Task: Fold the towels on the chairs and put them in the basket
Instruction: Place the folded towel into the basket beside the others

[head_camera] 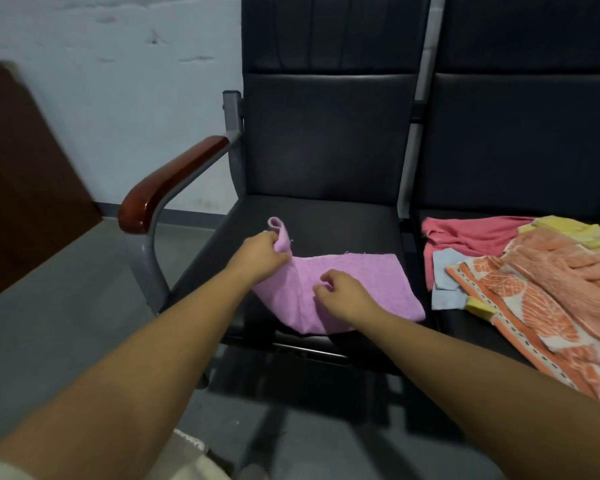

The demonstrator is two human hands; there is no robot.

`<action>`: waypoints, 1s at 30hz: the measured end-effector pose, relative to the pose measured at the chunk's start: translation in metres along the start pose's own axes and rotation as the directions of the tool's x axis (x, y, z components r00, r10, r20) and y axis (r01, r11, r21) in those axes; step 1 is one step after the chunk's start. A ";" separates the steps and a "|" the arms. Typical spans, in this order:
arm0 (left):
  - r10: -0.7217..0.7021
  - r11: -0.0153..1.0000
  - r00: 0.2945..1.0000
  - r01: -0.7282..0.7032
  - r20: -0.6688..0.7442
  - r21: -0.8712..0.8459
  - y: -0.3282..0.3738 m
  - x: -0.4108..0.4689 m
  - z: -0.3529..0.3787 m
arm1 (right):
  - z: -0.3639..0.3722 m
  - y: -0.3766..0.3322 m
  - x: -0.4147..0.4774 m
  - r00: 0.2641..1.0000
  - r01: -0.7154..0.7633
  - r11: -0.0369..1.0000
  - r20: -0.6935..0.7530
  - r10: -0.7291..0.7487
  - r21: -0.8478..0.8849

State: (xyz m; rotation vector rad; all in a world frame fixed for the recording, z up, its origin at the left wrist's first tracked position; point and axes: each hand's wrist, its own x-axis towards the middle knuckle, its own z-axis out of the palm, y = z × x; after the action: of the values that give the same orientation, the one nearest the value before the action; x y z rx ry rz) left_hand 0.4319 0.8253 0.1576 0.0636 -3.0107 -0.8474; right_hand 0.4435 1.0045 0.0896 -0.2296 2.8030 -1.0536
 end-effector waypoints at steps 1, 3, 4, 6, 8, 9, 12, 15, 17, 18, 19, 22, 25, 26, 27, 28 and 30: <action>0.010 1.000 1.000 -0.010 0.002 -0.029 0.007 -0.003 0.004 | -0.002 0.001 -0.002 0.999 -0.026 0.999 -0.023 0.027 0.044; 0.024 0.975 0.999 -0.017 0.030 -0.223 0.016 -0.007 0.015 | -0.007 0.005 -0.001 0.992 -0.114 0.975 -0.037 0.123 0.190; 0.025 0.929 0.997 0.003 0.072 -0.369 0.019 -0.010 0.022 | -0.011 0.006 0.000 0.980 -0.177 0.931 -0.028 0.197 0.319; -0.006 0.841 0.992 0.071 0.123 -0.536 0.020 -0.012 0.032 | -0.017 0.009 0.007 0.940 -0.297 0.784 0.021 0.341 0.546; -0.057 0.841 0.994 0.099 0.095 -0.531 0.012 -0.007 0.037 | -0.021 0.015 0.013 0.929 -0.328 0.756 0.049 0.366 0.567; -0.091 0.868 0.994 0.113 0.067 -0.484 0.009 -0.005 0.039 | -0.021 0.017 0.014 0.936 -0.324 0.789 0.054 0.349 0.522; -0.159 0.957 0.987 0.156 0.007 -0.243 -0.010 0.005 0.046 | -0.017 0.022 0.015 0.947 -0.307 0.857 0.038 0.320 0.414; -0.224 0.968 0.973 0.229 0.063 -0.102 -0.018 0.007 0.052 | -0.018 0.013 0.018 0.960 -0.212 0.815 -0.039 0.276 0.540; -0.246 0.964 0.965 0.253 0.097 -0.079 -0.019 0.009 0.055 | -0.021 0.013 0.020 0.972 -0.104 0.840 -0.126 0.200 0.532; -0.256 0.962 0.961 0.264 0.108 -0.067 -0.018 0.010 0.057 | -0.023 0.015 0.020 0.979 -0.072 0.888 -0.139 0.151 0.454; -0.265 0.960 0.958 0.273 0.110 -0.058 -0.017 0.011 0.060 | -0.023 0.018 0.017 0.987 -0.065 0.942 -0.120 0.110 0.329; -0.290 0.953 0.950 0.298 0.114 -0.058 -0.012 0.017 0.070 | -0.019 0.034 0.012 0.995 -0.096 0.989 -0.017 0.095 -0.115; -0.314 0.931 0.940 0.333 0.136 -0.148 -0.005 0.018 0.077 | -0.021 0.039 0.006 0.999 -0.003 0.959 0.029 0.012 -0.284; -0.330 0.919 0.934 0.351 0.140 -0.178 -0.004 0.018 0.079 | -0.022 0.039 0.002 0.997 0.037 0.948 0.069 -0.016 -0.317; -0.341 0.907 0.928 0.366 0.146 -0.208 -0.004 0.018 0.079 | -0.021 0.041 -0.001 0.993 0.066 0.938 0.117 -0.028 -0.340; -0.347 0.893 0.925 0.376 0.153 -0.248 -0.004 0.018 0.078 | -0.020 0.042 -0.006 0.985 0.086 0.931 0.169 -0.026 -0.354; -0.349 0.867 0.921 0.388 0.175 -0.312 -0.006 0.020 0.076 | -0.016 0.044 -0.011 0.974 0.093 0.933 0.225 -0.014 -0.346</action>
State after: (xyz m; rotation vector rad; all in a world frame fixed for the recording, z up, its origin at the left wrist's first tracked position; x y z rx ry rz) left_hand 0.4105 0.8589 0.0896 0.6259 -2.9404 -1.4411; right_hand 0.4471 1.0493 0.0730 -0.4345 2.7717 -0.4821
